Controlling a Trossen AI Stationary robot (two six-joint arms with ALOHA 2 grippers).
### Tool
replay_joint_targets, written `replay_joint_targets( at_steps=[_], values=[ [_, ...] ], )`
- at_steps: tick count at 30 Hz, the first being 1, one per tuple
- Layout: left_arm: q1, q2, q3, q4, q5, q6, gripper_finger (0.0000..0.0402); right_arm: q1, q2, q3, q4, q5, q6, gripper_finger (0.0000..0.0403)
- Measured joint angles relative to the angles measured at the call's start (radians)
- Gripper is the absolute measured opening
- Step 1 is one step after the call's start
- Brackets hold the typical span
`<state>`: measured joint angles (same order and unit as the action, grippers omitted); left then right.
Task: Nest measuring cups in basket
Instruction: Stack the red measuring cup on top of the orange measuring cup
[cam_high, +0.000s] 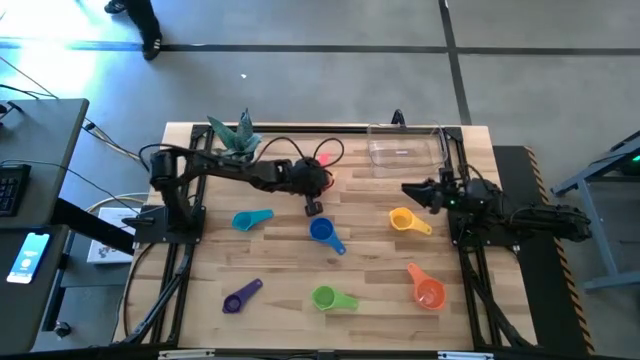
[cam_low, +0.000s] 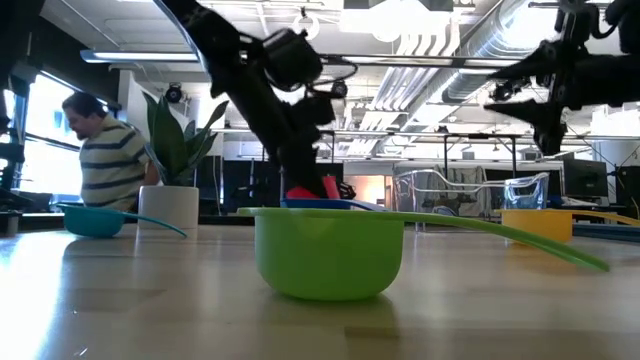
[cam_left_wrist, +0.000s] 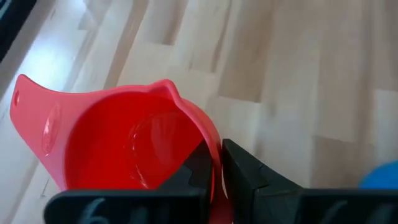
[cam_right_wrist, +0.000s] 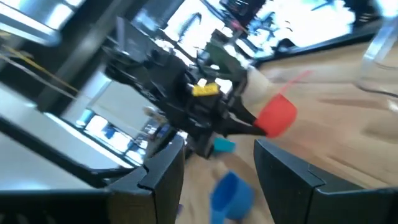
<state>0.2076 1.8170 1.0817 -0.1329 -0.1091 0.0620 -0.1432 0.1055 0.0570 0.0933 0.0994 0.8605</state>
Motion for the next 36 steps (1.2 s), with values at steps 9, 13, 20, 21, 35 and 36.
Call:
replay_joint_targets(
  at_steps=[9,13,20,21,35,36],
  values=[
    [-0.041,-0.127,0.000,-0.066,-0.033,0.002,0.0015,0.000,0.014,0.054,0.068,-0.039,0.021,0.0183],
    [-0.041,-0.181,0.000,-0.105,-0.035,0.002,0.0018,0.000,0.060,0.144,0.037,-0.101,-0.002,0.0183],
    [-0.040,-0.242,0.000,-0.194,-0.035,0.002,0.0015,0.000,0.197,0.370,-0.294,-0.182,0.004,0.0183],
    [-0.040,-0.249,0.000,-0.210,-0.035,0.002,0.0015,0.001,0.224,0.407,-0.352,-0.197,0.012,0.0183],
    [-0.073,-0.303,0.001,-0.302,-0.031,0.029,0.0016,0.255,0.716,0.862,-0.944,-0.183,0.033,0.0183],
    [-0.076,-0.305,0.001,-0.298,-0.031,0.036,0.0016,0.278,0.749,0.881,-0.972,-0.176,0.041,0.0183]
  ],
)
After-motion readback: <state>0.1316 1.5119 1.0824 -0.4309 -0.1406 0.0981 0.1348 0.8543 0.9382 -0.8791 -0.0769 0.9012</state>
